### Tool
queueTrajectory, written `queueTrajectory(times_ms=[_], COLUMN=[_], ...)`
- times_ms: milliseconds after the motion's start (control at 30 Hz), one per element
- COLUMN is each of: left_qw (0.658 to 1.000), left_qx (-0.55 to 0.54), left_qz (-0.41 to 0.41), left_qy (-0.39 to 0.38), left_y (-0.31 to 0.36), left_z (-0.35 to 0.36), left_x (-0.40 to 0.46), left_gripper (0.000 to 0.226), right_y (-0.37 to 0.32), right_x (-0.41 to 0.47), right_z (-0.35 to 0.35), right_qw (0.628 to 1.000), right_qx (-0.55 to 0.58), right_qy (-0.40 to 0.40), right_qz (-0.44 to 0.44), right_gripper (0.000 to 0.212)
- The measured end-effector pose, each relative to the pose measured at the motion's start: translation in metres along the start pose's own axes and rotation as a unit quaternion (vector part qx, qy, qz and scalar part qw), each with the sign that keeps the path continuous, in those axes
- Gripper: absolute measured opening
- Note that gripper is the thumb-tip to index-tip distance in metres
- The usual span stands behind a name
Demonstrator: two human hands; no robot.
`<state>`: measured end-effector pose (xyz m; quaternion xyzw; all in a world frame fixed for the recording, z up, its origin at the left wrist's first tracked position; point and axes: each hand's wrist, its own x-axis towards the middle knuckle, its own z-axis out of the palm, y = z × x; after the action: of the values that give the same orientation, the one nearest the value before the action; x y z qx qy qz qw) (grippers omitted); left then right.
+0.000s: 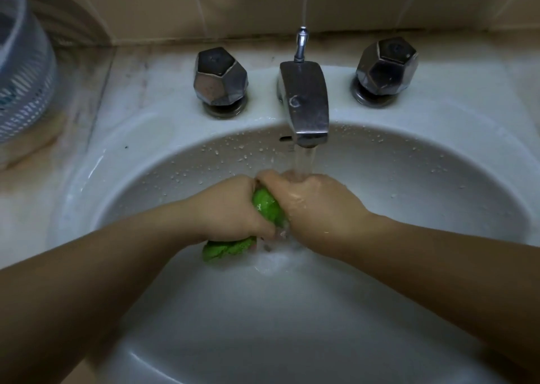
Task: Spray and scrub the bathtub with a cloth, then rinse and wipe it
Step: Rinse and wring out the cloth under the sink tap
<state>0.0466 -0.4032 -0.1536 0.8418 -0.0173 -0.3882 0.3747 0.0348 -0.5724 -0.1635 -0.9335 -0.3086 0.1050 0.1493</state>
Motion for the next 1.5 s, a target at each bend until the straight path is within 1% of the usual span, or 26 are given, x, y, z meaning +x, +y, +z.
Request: queueTrajectory(times_ms=[100, 300, 367, 400, 433, 500, 533, 567, 600, 633, 733, 767, 800, 833, 867, 933, 967, 1033, 1067, 1100, 1167, 1200, 1267, 1300, 1433, 1500], left_qw=[0.991, 0.932, 0.918, 0.913, 0.903, 0.881, 0.873, 0.872, 0.877, 0.888, 0.939, 0.957, 0.972, 0.981, 0.984, 0.987, 0.987, 0.987, 0.989, 0.991, 0.995, 0.995, 0.996, 0.996, 0.998, 0.997], left_qx=[0.118, 0.321, 0.35, 0.362, 0.378, 0.407, 0.41, 0.409, 0.405, 0.393, 0.291, 0.231, 0.162, 0.098, 0.046, -0.038, -0.082, -0.126, -0.116, -0.092, -0.042, -0.02, -0.002, 0.001, 0.027, 0.039], left_qz=[0.024, 0.074, 0.093, 0.099, 0.111, 0.159, 0.183, 0.195, 0.189, 0.174, 0.129, 0.124, 0.119, 0.115, 0.112, 0.106, 0.102, 0.093, 0.093, 0.093, 0.093, 0.096, 0.093, 0.084, 0.064, 0.068], left_qy=[0.059, 0.151, 0.161, 0.163, 0.169, 0.184, 0.188, 0.186, 0.175, 0.162, 0.128, 0.124, 0.123, 0.124, 0.127, 0.116, 0.096, 0.043, 0.021, 0.008, 0.004, 0.003, 0.006, 0.012, 0.01, 0.01], left_y=[-0.005, -0.006, -0.006, -0.007, -0.007, -0.009, -0.009, -0.01, -0.01, -0.01, -0.014, -0.016, -0.019, -0.021, -0.021, -0.019, -0.018, -0.016, -0.016, -0.016, -0.016, -0.016, -0.017, -0.018, -0.02, -0.021], left_z=[0.004, 0.003, 0.0, -0.002, -0.004, -0.003, -0.001, 0.001, 0.003, 0.004, -0.001, -0.004, -0.006, -0.008, -0.009, -0.009, -0.008, -0.003, 0.0, 0.004, 0.011, 0.013, 0.016, 0.017, 0.021, 0.023], left_x=[-0.002, -0.008, -0.01, -0.01, -0.011, -0.013, -0.012, -0.01, -0.009, -0.007, -0.005, -0.004, -0.003, -0.002, -0.001, 0.001, 0.001, 0.001, 0.001, 0.001, 0.001, 0.001, 0.004, 0.006, 0.007, 0.005], left_gripper=[0.02, 0.026, 0.028, 0.03, 0.03, 0.024, 0.023, 0.023, 0.024, 0.027, 0.042, 0.045, 0.045, 0.045, 0.044, 0.044, 0.044, 0.036, 0.028, 0.019, 0.012, 0.011, 0.013, 0.016, 0.03, 0.029], right_y=[-0.003, 0.001, 0.0, 0.002, 0.007, 0.018, 0.025, 0.029, 0.029, 0.028, 0.029, 0.031, 0.032, 0.031, 0.028, 0.018, 0.011, 0.0, -0.004, -0.007, -0.013, -0.013, -0.01, -0.009, -0.008, -0.008], right_x=[0.012, 0.018, 0.02, 0.019, 0.018, 0.012, 0.008, 0.005, 0.003, 0.002, -0.004, -0.007, -0.012, -0.016, -0.018, -0.013, -0.007, 0.007, 0.013, 0.018, 0.023, 0.025, 0.027, 0.026, 0.024, 0.023], right_z=[-0.007, -0.004, -0.005, -0.007, -0.009, -0.018, -0.019, -0.019, -0.017, -0.014, -0.004, -0.003, -0.003, -0.004, -0.003, -0.003, -0.005, -0.006, -0.005, -0.004, 0.003, 0.007, 0.01, 0.011, 0.011, 0.011], right_qw=[0.991, 0.965, 0.936, 0.903, 0.851, 0.687, 0.622, 0.588, 0.586, 0.622, 0.84, 0.89, 0.917, 0.918, 0.898, 0.827, 0.772, 0.609, 0.545, 0.51, 0.495, 0.514, 0.595, 0.616, 0.605, 0.548], right_qx=[0.05, 0.173, 0.267, 0.334, 0.407, 0.55, 0.591, 0.613, 0.617, 0.602, 0.45, 0.397, 0.361, 0.36, 0.397, 0.508, 0.582, 0.742, 0.787, 0.805, 0.804, 0.782, 0.705, 0.686, 0.687, 0.735], right_qy=[-0.1, -0.17, -0.185, -0.199, -0.236, -0.37, -0.414, -0.437, -0.438, -0.412, -0.194, -0.092, 0.007, 0.088, 0.144, 0.186, 0.18, 0.137, 0.126, 0.129, 0.147, 0.156, 0.155, 0.148, 0.152, 0.151], right_qz=[0.076, 0.102, 0.136, 0.181, 0.234, 0.299, 0.304, 0.296, 0.289, 0.284, 0.233, 0.205, 0.17, 0.14, 0.125, 0.152, 0.181, 0.244, 0.261, 0.274, 0.295, 0.315, 0.353, 0.357, 0.372, 0.371], right_gripper=[0.017, 0.013, 0.009, 0.009, 0.014, 0.029, 0.03, 0.027, 0.02, 0.011, 0.04, 0.051, 0.057, 0.058, 0.054, 0.037, 0.028, 0.014, 0.01, 0.008, 0.007, 0.014, 0.025, 0.025, 0.033, 0.036])
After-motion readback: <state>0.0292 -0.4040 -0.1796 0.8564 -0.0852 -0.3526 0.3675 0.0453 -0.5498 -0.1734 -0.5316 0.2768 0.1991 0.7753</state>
